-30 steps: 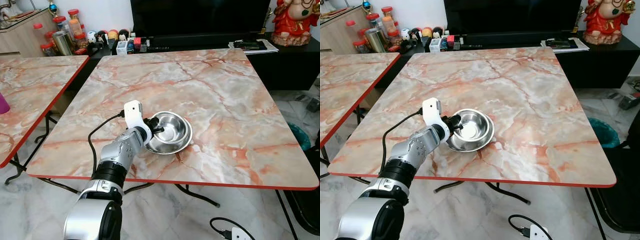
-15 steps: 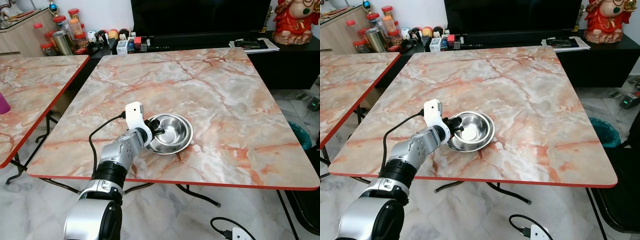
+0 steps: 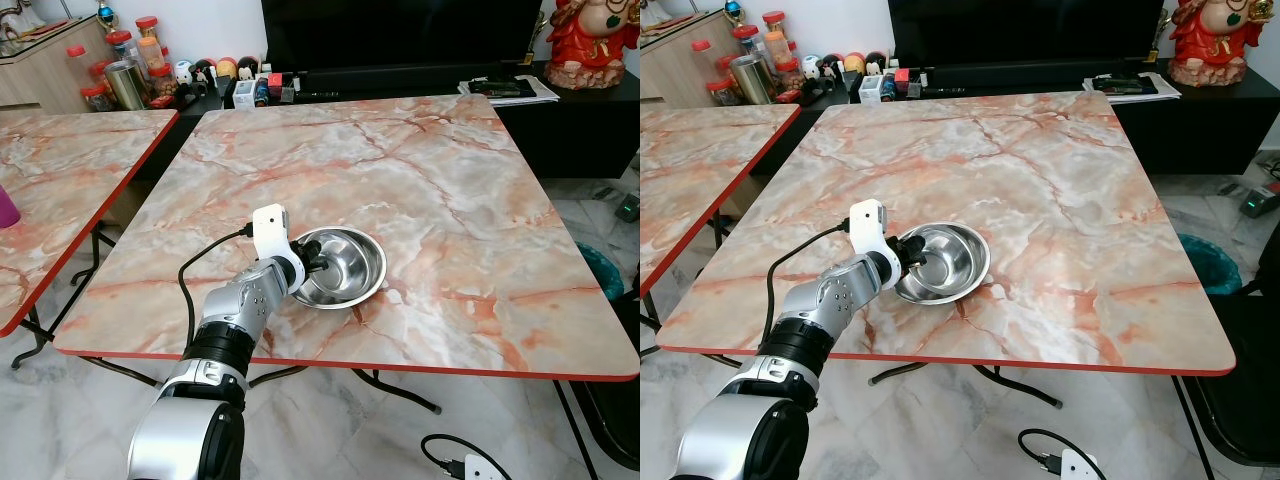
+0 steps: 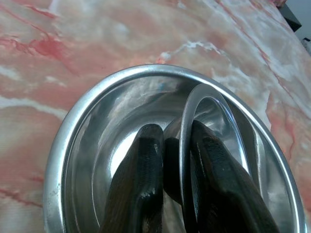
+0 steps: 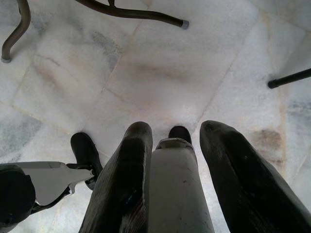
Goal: Setting the table
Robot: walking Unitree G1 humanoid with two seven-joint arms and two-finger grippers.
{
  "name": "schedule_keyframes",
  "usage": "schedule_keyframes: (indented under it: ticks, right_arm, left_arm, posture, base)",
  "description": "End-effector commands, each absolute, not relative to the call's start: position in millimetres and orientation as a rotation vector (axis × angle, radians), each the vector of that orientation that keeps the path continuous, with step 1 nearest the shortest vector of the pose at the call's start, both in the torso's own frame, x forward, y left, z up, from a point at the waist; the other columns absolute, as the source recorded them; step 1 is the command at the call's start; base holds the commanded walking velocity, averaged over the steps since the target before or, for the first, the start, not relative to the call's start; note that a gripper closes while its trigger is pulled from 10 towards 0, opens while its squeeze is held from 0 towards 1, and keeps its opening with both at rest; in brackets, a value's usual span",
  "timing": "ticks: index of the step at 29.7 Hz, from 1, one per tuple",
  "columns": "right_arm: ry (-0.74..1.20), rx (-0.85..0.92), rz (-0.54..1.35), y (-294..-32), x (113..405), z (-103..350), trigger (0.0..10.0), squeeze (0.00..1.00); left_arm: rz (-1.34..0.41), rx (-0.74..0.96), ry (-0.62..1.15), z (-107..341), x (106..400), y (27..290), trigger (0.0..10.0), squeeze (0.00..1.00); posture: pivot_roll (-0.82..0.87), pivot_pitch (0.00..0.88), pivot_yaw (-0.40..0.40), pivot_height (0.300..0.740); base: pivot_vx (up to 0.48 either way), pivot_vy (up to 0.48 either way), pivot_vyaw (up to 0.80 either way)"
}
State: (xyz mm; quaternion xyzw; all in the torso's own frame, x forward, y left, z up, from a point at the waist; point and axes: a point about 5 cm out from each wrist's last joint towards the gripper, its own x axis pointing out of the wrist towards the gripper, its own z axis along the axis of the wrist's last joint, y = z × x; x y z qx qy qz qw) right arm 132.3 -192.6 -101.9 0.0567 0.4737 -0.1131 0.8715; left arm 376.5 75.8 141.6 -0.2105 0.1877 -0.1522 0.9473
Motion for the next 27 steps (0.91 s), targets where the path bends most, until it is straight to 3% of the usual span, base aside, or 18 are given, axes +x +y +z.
schedule_keyframes:
  ticks: [1, 2, 3, 4, 5, 13, 22, 27]
  right_arm:
    - [0.983, 0.131, -0.251, -191.3, 133.7, -101.5, 10.0, 0.00]
    - [0.983, 0.131, -0.251, -191.2, 133.9, -101.5, 10.0, 0.00]
    - [0.983, 0.131, -0.250, -191.1, 134.1, -101.4, 10.0, 0.00]
    - [0.982, 0.132, -0.249, -190.6, 134.7, -101.3, 10.0, 0.00]
    - [0.981, 0.132, -0.249, -190.3, 135.1, -101.2, 10.0, 0.00]
    - [0.980, 0.134, -0.248, -189.8, 136.9, -100.8, 10.0, 0.00]
    - [0.974, 0.134, -0.241, -189.0, 141.6, -99.4, 10.0, 0.00]
    - [0.969, 0.134, -0.238, -188.6, 144.9, -98.4, 10.0, 0.00]
  left_arm:
    - [-0.312, -0.413, 0.371, 148.3, 379.2, 78.1, 10.0, 0.82]
    - [-0.312, -0.411, 0.370, 148.3, 379.3, 78.1, 10.0, 1.00]
    - [-0.313, -0.409, 0.370, 148.3, 379.4, 78.1, 10.0, 1.00]
    - [-0.314, -0.403, 0.368, 149.2, 379.6, 78.4, 10.0, 0.93]
    - [-0.314, -0.395, 0.364, 150.1, 379.8, 78.8, 10.0, 0.03]
    - [-0.298, -0.276, 0.308, 163.1, 384.7, 85.0, 10.0, 0.00]
    - [-0.326, 0.035, 0.114, 206.0, 389.7, 87.7, 10.0, 0.00]
    - [-0.346, 0.087, -0.005, 224.4, 388.3, 88.4, 10.0, 0.00]
  posture:
    - [-0.02, 0.000, 0.128, 0.740]
    - [-0.02, 0.000, 0.127, 0.740]
    - [-0.02, 0.000, 0.126, 0.740]
    - [-0.02, 0.000, 0.126, 0.740]
    - [-0.02, 0.000, 0.127, 0.740]
    - [-0.01, 0.000, 0.126, 0.740]
    - [-0.01, 0.000, 0.121, 0.740]
    - [0.00, 0.000, 0.118, 0.740]
  base:
    - [0.000, 0.000, 0.00]
    - [0.000, 0.000, 0.00]
    - [0.000, 0.000, 0.00]
    - [0.000, 0.000, 0.00]
    - [0.000, 0.000, 0.00]
    - [0.000, 0.000, 0.00]
    - [0.000, 0.000, 0.00]
    - [0.000, 0.000, 0.00]
